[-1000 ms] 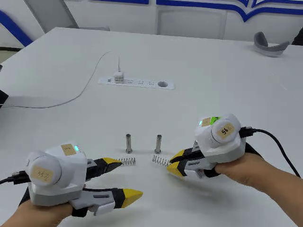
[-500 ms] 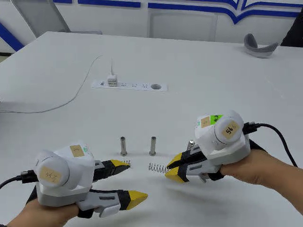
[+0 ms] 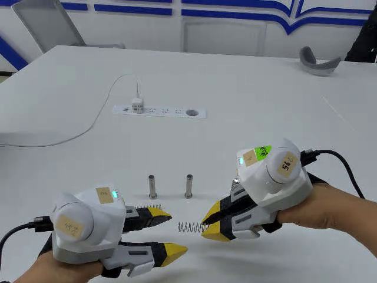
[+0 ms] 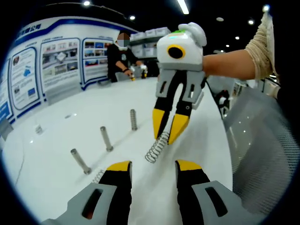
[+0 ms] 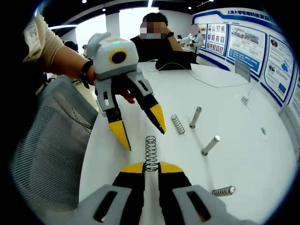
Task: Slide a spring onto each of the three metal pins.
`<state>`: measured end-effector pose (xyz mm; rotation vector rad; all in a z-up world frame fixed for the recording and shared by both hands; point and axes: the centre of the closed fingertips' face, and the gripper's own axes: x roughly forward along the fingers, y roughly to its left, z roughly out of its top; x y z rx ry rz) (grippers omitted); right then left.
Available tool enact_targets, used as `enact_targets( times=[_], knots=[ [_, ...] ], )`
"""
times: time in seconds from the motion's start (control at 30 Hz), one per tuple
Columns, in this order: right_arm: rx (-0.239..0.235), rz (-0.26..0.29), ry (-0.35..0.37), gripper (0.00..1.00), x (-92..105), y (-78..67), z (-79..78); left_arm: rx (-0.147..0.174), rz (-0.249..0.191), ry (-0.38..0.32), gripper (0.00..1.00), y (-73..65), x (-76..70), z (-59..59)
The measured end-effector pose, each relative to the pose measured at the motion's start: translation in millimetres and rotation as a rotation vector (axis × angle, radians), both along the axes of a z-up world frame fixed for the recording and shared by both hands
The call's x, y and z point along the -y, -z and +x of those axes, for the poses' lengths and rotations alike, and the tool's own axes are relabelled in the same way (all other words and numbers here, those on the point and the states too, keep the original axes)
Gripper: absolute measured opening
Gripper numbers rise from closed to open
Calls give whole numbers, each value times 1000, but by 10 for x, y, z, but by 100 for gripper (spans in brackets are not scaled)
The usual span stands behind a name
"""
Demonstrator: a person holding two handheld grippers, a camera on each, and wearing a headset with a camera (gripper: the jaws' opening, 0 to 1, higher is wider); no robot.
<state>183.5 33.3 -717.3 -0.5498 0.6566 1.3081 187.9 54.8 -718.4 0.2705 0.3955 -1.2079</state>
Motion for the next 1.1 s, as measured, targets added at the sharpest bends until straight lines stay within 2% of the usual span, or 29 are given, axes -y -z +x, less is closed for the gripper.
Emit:
enact_targets(
  times=[0.33, 0.57, 0.8, 1.1],
  knots=[
    [-8, -35, -54, 12, -14, 10, -86, 31, 9, 50, 27, -9, 88, -75],
    [-14, -45, -74, 12, -33, 5, -110, 71, 23, 74, 15, -12, 116, -89],
    [-12, -54, -79, 12, -56, -25, -115, 74, 37, 77, 14, 19, 107, -87],
    [10, -23, -87, 11, -157, -189, -113, 73, 42, 76, 12, 38, 100, -85]
  ],
)
